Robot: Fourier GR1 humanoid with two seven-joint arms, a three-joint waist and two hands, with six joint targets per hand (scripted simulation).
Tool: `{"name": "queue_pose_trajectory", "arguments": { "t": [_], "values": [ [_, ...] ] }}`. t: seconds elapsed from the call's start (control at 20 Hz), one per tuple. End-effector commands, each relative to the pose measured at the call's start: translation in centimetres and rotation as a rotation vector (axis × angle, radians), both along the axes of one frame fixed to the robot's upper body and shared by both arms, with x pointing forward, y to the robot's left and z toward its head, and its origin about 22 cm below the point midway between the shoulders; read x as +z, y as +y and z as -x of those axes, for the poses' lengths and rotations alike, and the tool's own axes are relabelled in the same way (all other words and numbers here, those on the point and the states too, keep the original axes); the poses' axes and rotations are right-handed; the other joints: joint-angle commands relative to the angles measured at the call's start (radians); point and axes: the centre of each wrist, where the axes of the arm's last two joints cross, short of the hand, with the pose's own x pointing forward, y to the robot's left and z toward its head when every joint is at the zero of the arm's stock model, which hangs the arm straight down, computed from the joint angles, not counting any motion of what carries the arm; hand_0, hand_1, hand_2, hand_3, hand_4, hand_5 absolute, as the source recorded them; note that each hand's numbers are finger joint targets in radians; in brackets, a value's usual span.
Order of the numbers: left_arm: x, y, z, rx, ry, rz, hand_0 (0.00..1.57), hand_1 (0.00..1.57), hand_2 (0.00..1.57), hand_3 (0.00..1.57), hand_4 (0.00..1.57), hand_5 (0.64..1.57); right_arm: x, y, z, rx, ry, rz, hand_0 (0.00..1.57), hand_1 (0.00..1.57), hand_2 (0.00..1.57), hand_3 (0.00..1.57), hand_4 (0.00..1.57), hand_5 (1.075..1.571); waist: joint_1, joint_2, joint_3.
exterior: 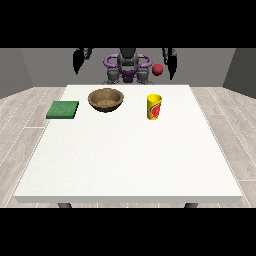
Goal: Pick the cup and pour the ball into the bowl, then pick the bowl and place it on the pad
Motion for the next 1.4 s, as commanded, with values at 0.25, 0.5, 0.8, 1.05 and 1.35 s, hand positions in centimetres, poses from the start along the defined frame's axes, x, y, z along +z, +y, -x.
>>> {"name": "queue_pose_trajectory", "arguments": {
  "t": [0.25,0.5,0.8,1.05,1.35],
  "values": [
    [3.5,0.3,-0.4,-0.021,-0.028,-0.024,0.00,0.00,0.00,0.00,0.00,1.535,3.4,-1.4,-0.1,0.020,-0.001,0.076,0.00,0.00,0.00,0.31,1.06,1.571,-0.005,-0.275,0.0244],
    [7.2,-2.3,-1.4,-0.063,0.037,0.322,0.00,0.00,0.00,0.00,0.00,1.535,7.9,9.0,-0.9,0.176,0.024,-0.141,0.00,0.00,0.00,0.00,0.83,1.571,0.059,-0.483,0.0307],
    [7.8,-1.8,0.9,-0.109,0.079,0.338,0.00,0.00,0.00,0.00,0.00,1.536,7.6,15.0,2.0,0.134,0.136,-0.159,0.00,0.00,0.00,0.00,0.57,1.571,0.067,-0.424,0.0336],
    [10.2,-2.8,-2.8,-0.135,-0.166,0.287,0.00,0.00,0.00,0.00,0.00,1.517,13.1,17.4,-1.3,0.205,-0.163,-0.037,0.00,0.00,0.00,0.00,0.20,1.570,0.001,-0.138,0.0331],
    [14.3,1.4,-6.2,-0.081,-0.394,0.194,0.00,0.00,0.00,0.00,0.00,1.509,15.3,13.8,-3.1,0.221,-0.313,-0.033,0.00,0.00,0.00,0.00,0.00,1.570,-0.054,0.126,0.0340]
  ]
}}
